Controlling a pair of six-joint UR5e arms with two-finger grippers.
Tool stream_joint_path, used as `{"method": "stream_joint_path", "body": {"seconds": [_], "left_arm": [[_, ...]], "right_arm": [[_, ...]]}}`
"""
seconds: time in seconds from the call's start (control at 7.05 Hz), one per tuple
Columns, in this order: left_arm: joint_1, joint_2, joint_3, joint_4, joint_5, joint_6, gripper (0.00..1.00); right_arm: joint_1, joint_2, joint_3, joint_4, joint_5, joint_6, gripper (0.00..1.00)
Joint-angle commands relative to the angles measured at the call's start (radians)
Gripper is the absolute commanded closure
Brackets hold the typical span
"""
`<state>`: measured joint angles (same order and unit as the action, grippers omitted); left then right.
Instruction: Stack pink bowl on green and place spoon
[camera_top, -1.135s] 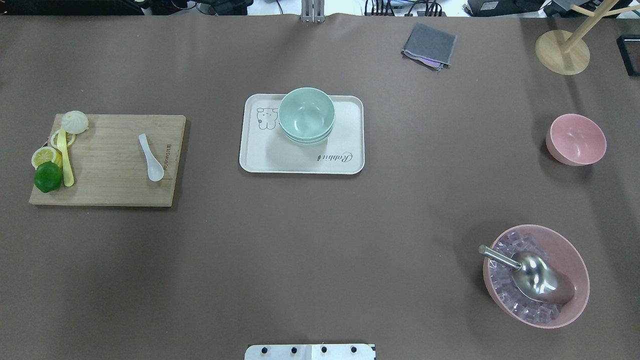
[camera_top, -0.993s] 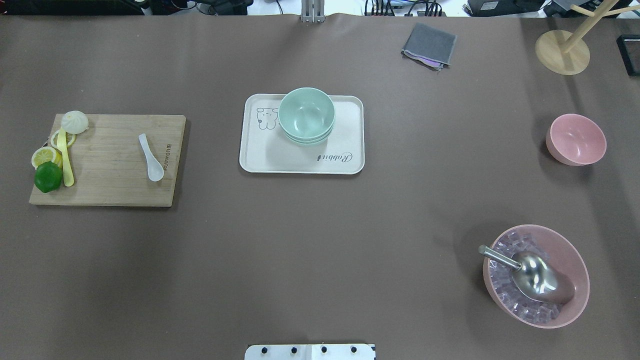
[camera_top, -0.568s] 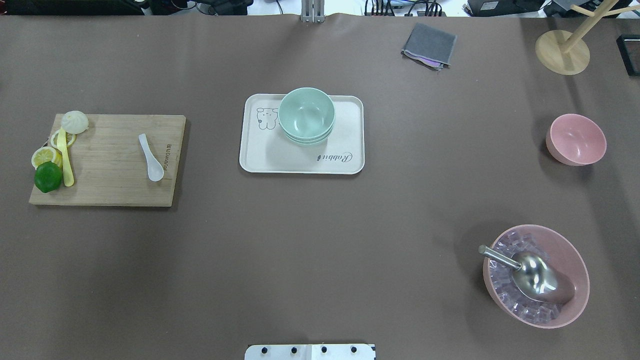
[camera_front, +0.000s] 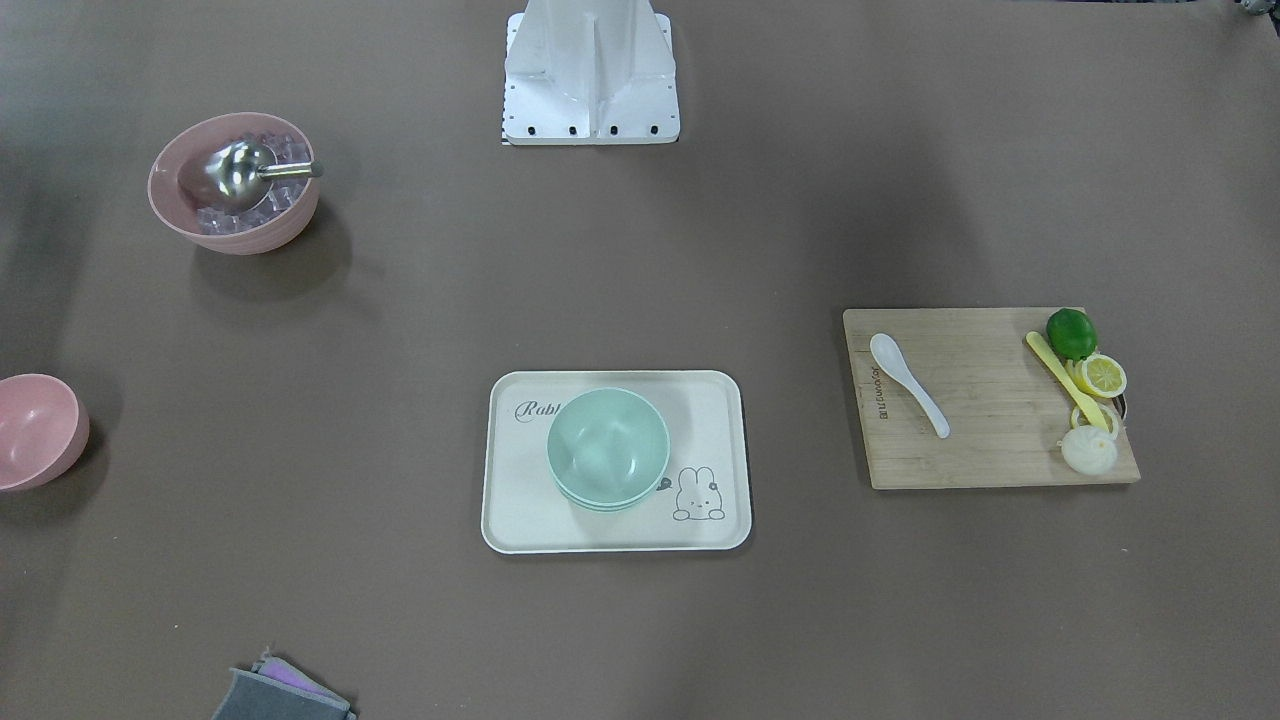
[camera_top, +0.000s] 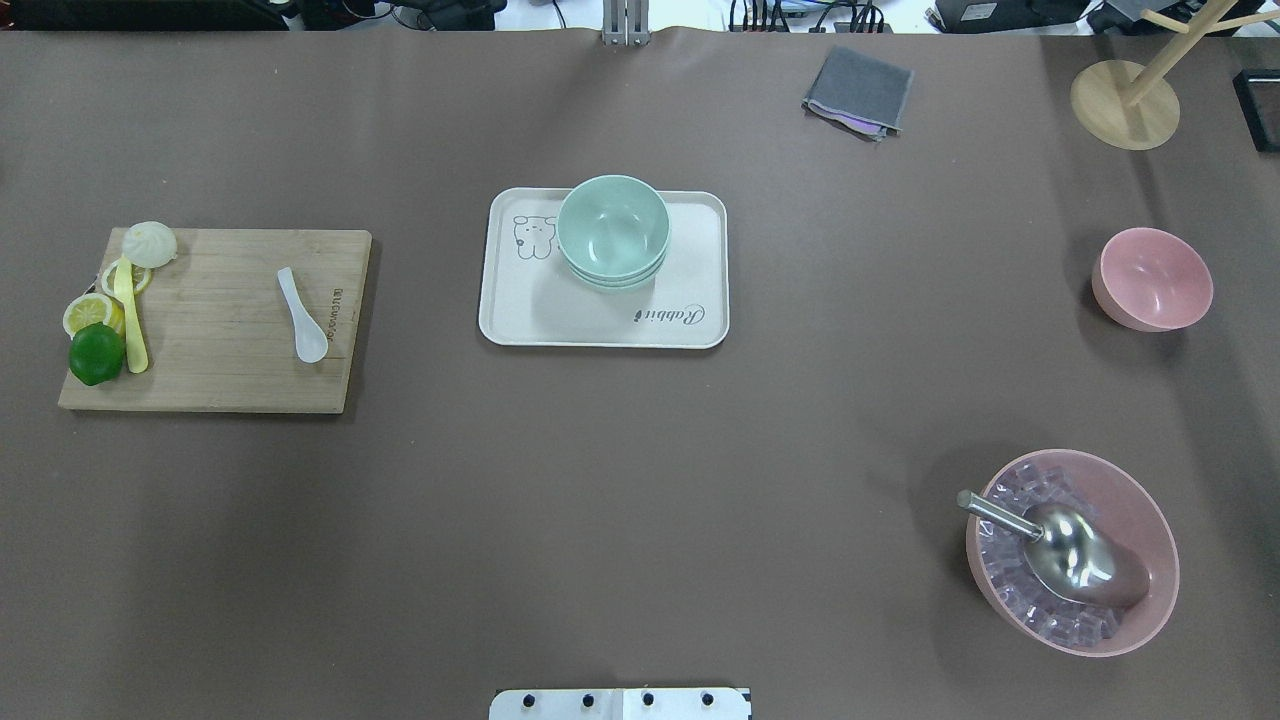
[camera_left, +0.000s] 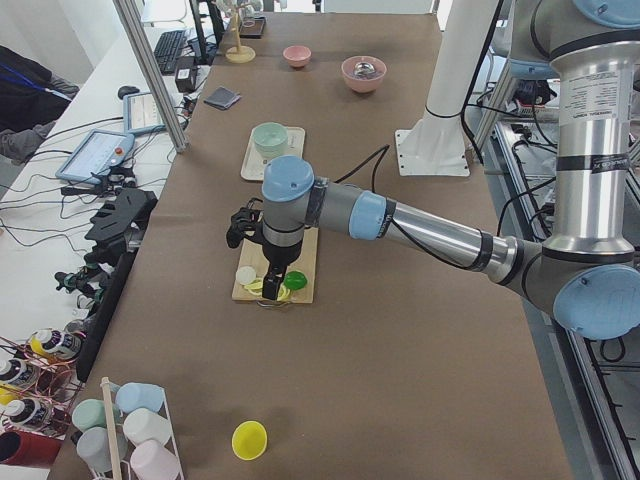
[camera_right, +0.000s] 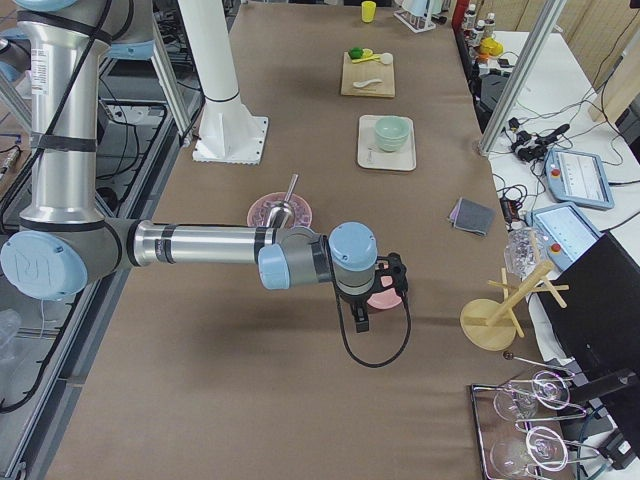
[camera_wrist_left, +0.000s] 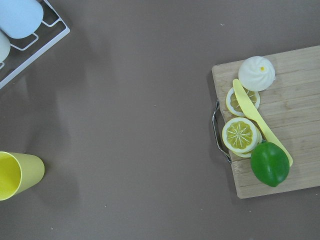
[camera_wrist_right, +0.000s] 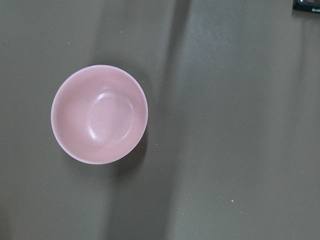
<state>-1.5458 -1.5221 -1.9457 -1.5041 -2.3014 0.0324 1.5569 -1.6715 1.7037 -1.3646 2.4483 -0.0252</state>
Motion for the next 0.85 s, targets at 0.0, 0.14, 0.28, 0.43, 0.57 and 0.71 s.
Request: {"method": "stream_joint_path", "body": {"seconds": [0.0, 0.14, 0.28, 0.43, 0.57, 0.71], "left_arm": [[0.000, -0.053, 0.019, -0.150, 0.006, -0.003, 0.02], [0.001, -0.056, 0.077, -0.304, 0.016, -0.011, 0.02], [0.001, -0.084, 0.115, -0.315, 0.004, -0.031, 0.02], [0.001, -0.076, 0.117, -0.335, -0.003, -0.040, 0.02], [0.001, -0.076, 0.123, -0.343, -0.003, -0.040, 0.02], [0.001, -0.075, 0.119, -0.358, -0.004, -0.042, 0.02]], "right_arm": [[0.008, -0.005, 0.063, 0.071, 0.009, 0.025, 0.00], [0.008, 0.002, 0.068, 0.125, 0.006, 0.086, 0.00], [0.008, 0.009, 0.068, 0.166, 0.002, 0.115, 0.00], [0.008, 0.007, 0.050, 0.177, 0.009, 0.135, 0.00], [0.003, 0.009, 0.037, 0.196, 0.002, 0.146, 0.00], [-0.051, 0.021, -0.017, 0.209, -0.006, 0.172, 0.00]]}}
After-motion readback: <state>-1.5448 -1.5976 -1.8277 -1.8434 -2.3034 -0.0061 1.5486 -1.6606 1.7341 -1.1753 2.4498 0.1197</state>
